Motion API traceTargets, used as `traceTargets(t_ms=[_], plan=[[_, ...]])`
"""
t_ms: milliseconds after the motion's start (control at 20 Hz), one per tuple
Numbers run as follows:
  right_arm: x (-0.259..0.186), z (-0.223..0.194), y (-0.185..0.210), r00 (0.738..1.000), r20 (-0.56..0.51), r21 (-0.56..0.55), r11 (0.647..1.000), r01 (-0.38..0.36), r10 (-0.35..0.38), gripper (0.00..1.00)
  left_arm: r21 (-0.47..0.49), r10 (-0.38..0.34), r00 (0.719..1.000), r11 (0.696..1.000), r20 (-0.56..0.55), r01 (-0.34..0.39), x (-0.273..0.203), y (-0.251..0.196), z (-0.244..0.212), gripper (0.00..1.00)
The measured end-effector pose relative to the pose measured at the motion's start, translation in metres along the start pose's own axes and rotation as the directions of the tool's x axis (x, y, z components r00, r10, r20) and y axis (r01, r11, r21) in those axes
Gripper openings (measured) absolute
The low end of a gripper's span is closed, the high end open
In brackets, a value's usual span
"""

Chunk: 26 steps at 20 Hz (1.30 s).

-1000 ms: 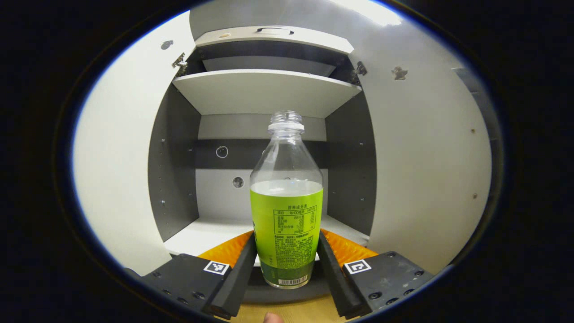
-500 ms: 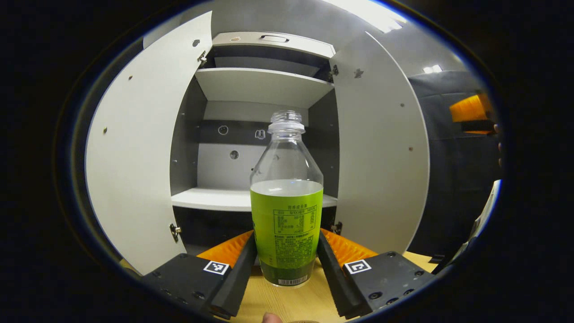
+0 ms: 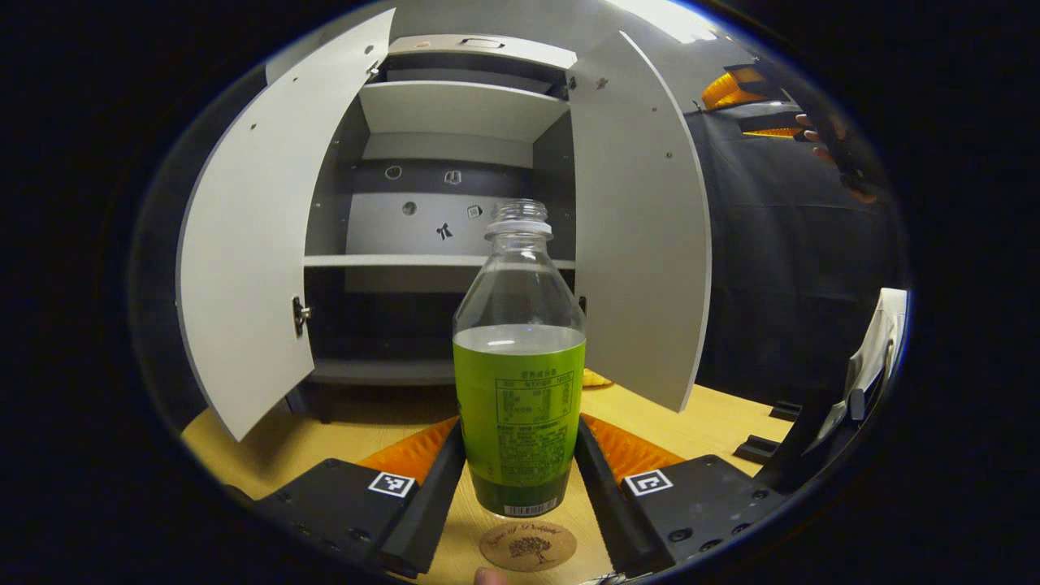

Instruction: Grasp the bottle in the cabinet with the left hand and place it on the coaster, then close the right door with the right hand and the left door with the left hand.

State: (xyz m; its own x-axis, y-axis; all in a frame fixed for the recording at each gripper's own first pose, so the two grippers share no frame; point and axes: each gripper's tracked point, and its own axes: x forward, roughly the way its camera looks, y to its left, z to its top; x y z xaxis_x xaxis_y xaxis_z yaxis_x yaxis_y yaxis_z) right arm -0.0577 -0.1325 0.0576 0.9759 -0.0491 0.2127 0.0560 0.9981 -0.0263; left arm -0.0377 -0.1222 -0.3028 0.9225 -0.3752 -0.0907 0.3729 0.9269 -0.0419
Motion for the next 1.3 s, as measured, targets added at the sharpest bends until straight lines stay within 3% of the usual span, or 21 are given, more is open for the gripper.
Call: traceTargets(t_ms=[200,600,1100,1300], plan=[[0.007,-0.013,-0.005,0.999,-0.035,0.024,1.000,-0.002,0.003,0.97,0.003,0.002,1.000,1.000,-0.030,-0.002,0.003,-0.005,-0.041,0.79],[0.010,-0.034,-0.012,0.996,-0.093,-0.012,1.000,-0.007,0.006,0.97,0.004,-0.007,0.999,1.000,-0.041,0.007,0.014,-0.002,-0.080,0.79],[0.013,-0.042,-0.003,0.993,-0.116,-0.033,0.999,-0.026,0.022,0.97,0.029,-0.028,0.994,0.999,-0.105,0.031,0.010,-0.007,-0.100,0.82],[0.013,-0.043,-0.005,0.993,-0.121,-0.022,1.000,-0.014,0.011,0.97,0.021,-0.010,0.991,1.000,-0.136,0.013,0.009,-0.001,-0.105,0.90]])
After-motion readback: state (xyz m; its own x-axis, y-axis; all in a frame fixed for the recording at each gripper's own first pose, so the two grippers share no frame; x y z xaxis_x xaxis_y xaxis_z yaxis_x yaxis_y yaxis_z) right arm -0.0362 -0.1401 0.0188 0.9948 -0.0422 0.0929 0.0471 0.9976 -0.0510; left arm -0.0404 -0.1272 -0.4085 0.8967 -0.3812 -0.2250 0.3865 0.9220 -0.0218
